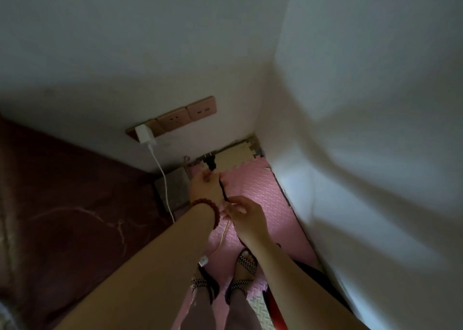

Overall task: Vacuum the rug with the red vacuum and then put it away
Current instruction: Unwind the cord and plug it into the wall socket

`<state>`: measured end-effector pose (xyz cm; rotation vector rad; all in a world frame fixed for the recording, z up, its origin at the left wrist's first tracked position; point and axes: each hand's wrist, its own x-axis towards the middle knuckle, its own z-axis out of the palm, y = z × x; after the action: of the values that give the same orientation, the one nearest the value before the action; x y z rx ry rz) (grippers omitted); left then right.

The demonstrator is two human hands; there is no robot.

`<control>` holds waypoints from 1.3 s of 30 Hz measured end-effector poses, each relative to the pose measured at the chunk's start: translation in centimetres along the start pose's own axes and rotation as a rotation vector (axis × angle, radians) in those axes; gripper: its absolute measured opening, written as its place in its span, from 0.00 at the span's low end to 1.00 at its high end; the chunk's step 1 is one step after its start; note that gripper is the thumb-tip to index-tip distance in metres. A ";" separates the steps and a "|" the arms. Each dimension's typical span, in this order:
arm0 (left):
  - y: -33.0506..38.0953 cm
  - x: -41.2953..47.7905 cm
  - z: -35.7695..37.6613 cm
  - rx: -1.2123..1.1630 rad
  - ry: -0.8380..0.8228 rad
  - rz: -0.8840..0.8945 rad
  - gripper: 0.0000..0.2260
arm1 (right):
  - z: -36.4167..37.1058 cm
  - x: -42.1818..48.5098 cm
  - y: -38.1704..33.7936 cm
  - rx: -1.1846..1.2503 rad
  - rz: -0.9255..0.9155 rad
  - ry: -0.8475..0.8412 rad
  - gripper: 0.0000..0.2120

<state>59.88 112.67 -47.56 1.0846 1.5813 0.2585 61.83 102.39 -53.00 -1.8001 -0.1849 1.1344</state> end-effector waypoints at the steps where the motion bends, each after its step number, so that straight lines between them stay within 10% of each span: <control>1: -0.1 0.2 -0.2 -0.007 0.005 0.000 0.07 | 0.5 0.3 0.2 -0.013 0.015 -0.009 0.04; 39: -0.7 20.0 -1.8 -0.429 0.015 0.038 0.08 | 10.5 13.9 1.9 -0.123 -0.178 0.118 0.07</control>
<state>59.37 127.92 -60.64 0.7785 1.4324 0.6032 60.92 115.94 -64.06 -1.9117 -0.3443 0.9051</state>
